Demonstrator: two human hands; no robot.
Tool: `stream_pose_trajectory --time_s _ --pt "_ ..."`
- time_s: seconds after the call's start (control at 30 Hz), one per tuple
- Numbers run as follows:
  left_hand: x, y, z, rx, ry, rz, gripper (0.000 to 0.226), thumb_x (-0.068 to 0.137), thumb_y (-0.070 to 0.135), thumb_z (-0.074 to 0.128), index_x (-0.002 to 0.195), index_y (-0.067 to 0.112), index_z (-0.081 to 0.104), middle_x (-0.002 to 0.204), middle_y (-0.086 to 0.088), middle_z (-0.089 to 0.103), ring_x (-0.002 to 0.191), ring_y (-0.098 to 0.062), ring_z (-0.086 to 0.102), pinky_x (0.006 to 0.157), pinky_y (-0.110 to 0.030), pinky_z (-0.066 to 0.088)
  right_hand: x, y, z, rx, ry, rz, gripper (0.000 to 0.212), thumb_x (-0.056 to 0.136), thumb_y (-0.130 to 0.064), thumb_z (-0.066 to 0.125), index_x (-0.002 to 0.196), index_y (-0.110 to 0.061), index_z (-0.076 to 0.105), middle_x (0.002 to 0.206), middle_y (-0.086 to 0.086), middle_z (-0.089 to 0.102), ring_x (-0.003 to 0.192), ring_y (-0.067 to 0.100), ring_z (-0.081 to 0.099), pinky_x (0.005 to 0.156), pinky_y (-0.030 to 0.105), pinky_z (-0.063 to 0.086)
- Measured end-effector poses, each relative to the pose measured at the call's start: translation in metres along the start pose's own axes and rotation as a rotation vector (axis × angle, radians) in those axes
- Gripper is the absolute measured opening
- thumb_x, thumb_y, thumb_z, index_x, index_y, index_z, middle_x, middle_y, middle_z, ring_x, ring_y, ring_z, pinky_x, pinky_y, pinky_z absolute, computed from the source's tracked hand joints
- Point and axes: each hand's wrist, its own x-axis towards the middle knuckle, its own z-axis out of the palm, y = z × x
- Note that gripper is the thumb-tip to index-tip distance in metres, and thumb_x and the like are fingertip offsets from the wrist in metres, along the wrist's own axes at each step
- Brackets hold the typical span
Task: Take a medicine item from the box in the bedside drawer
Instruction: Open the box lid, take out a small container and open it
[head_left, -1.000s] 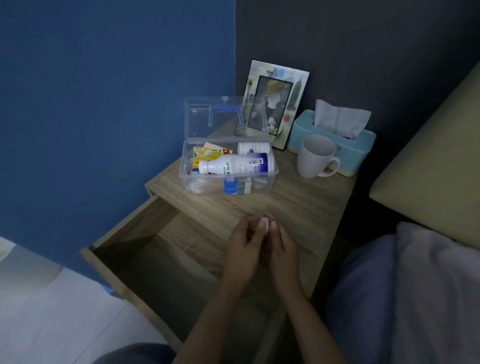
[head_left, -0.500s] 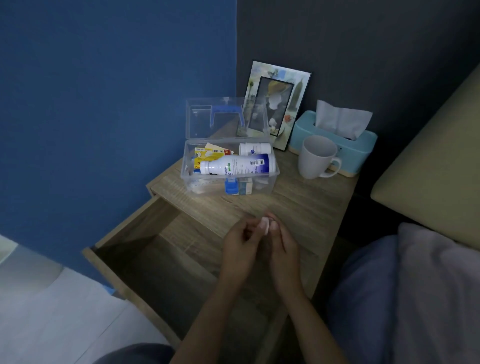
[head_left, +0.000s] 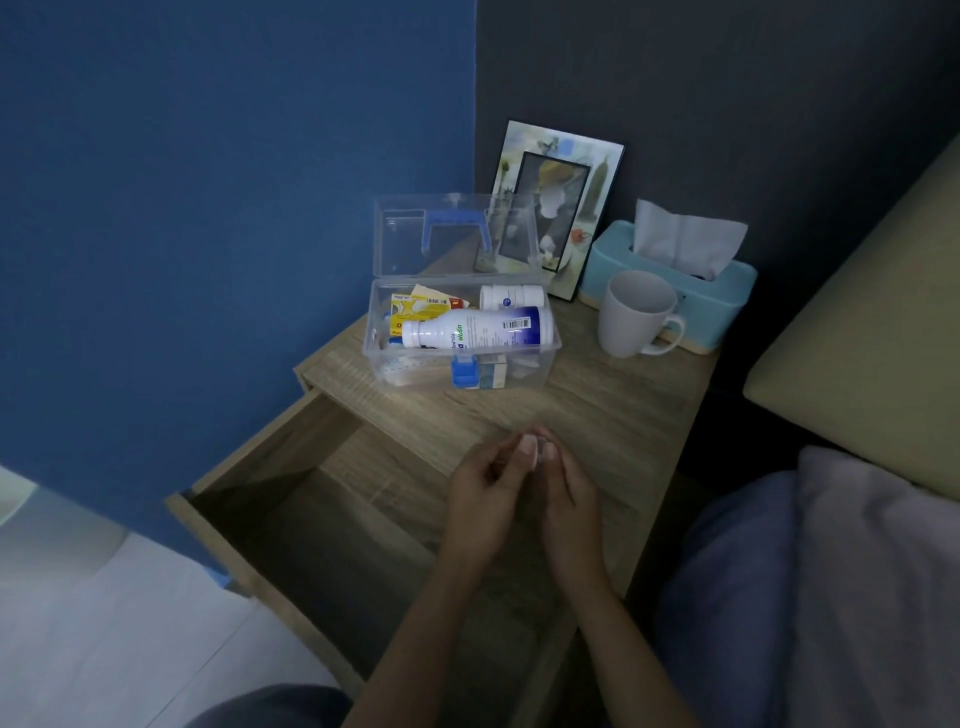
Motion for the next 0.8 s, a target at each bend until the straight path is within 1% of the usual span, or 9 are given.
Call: stream_pose_trajectory --time_s 0.07,0.17,0.27,0.33,0.4,0.53,0.63,0.7,0.8 --pt "0.0 0.001 -0.002 -0.089 -0.028 -0.006 0.025 0.089 0.013 0.062 0.106 0.029 0.07 0.094 0.018 0.074 0.094 0.007 0.066 0.077 -0.008 0.049 0.0 0.0 0.0 0.004 0.009 -0.01 0.032 0.101 -0.016 0.04 0.127 -0.014 0.059 0.12 -0.005 0.065 0.107 -0.011 0.058 0.091 0.002 0.042" --pt "0.001 -0.001 -0.004 0.016 -0.061 0.085 0.037 0.087 0.008 0.064 0.108 0.039 0.064 0.102 0.019 0.07 0.098 0.007 0.064 0.081 -0.007 0.048 0.0 -0.002 0.001 0.006 0.014 -0.006 0.029 0.1 -0.017 0.042 0.125 -0.021 0.057 0.118 -0.008 0.065 0.107 -0.01 0.058 0.09 0.002 0.042" --pt "0.003 -0.003 -0.002 0.055 -0.041 0.101 0.028 0.089 0.014 0.064 0.105 0.037 0.067 0.098 0.012 0.072 0.094 0.002 0.066 0.08 -0.01 0.048 0.001 -0.002 0.0 -0.003 0.006 -0.003 0.027 0.1 -0.018 0.042 0.122 -0.028 0.055 0.114 -0.014 0.064 0.103 -0.018 0.057 0.087 -0.001 0.041" --pt "0.005 -0.006 0.0 0.028 -0.033 0.069 0.018 0.09 0.018 0.063 0.105 0.026 0.071 0.097 0.005 0.074 0.093 -0.004 0.068 0.08 -0.013 0.05 0.001 -0.002 -0.001 0.004 0.005 0.0 0.028 0.1 -0.018 0.042 0.123 -0.027 0.054 0.116 -0.013 0.063 0.103 -0.019 0.056 0.088 -0.001 0.04" --pt "0.006 -0.007 0.0 0.043 -0.021 0.045 0.016 0.091 0.022 0.061 0.103 0.019 0.071 0.093 0.003 0.075 0.088 -0.003 0.068 0.076 -0.012 0.05 0.001 -0.001 -0.002 0.006 -0.008 0.001 0.03 0.1 -0.016 0.042 0.127 -0.025 0.053 0.117 -0.013 0.061 0.103 -0.021 0.055 0.087 -0.003 0.039" --pt "0.007 -0.008 0.001 0.11 0.018 -0.009 0.021 0.091 0.032 0.059 0.09 0.015 0.072 0.077 0.005 0.072 0.07 0.005 0.064 0.063 -0.007 0.047 0.001 0.001 -0.004 -0.004 -0.029 0.002 0.034 0.1 -0.015 0.042 0.132 -0.015 0.054 0.125 -0.008 0.06 0.106 -0.021 0.054 0.088 -0.003 0.038" --pt "0.009 -0.007 0.004 0.134 0.058 -0.07 0.027 0.089 0.04 0.06 0.07 0.022 0.067 0.058 0.011 0.066 0.055 0.006 0.056 0.052 -0.008 0.042 0.0 0.0 -0.005 0.014 -0.038 0.018 0.033 0.1 -0.015 0.042 0.131 -0.023 0.052 0.129 -0.008 0.058 0.111 -0.015 0.054 0.093 0.0 0.038" --pt "0.01 -0.007 0.005 0.151 0.084 -0.105 0.036 0.087 0.046 0.06 0.059 0.024 0.06 0.048 0.014 0.06 0.046 0.005 0.052 0.046 -0.008 0.038 -0.001 0.0 -0.005 0.008 -0.042 0.02 0.032 0.1 -0.015 0.042 0.128 -0.029 0.05 0.128 -0.011 0.057 0.11 -0.017 0.053 0.094 0.0 0.038" --pt "0.011 -0.006 0.005 0.182 0.11 -0.134 0.034 0.084 0.049 0.062 0.062 0.023 0.06 0.052 0.013 0.062 0.048 0.007 0.055 0.047 -0.006 0.039 0.0 0.001 -0.006 -0.001 -0.041 0.017 0.032 0.1 -0.014 0.043 0.128 -0.028 0.049 0.127 -0.012 0.057 0.106 -0.023 0.052 0.092 -0.002 0.038"
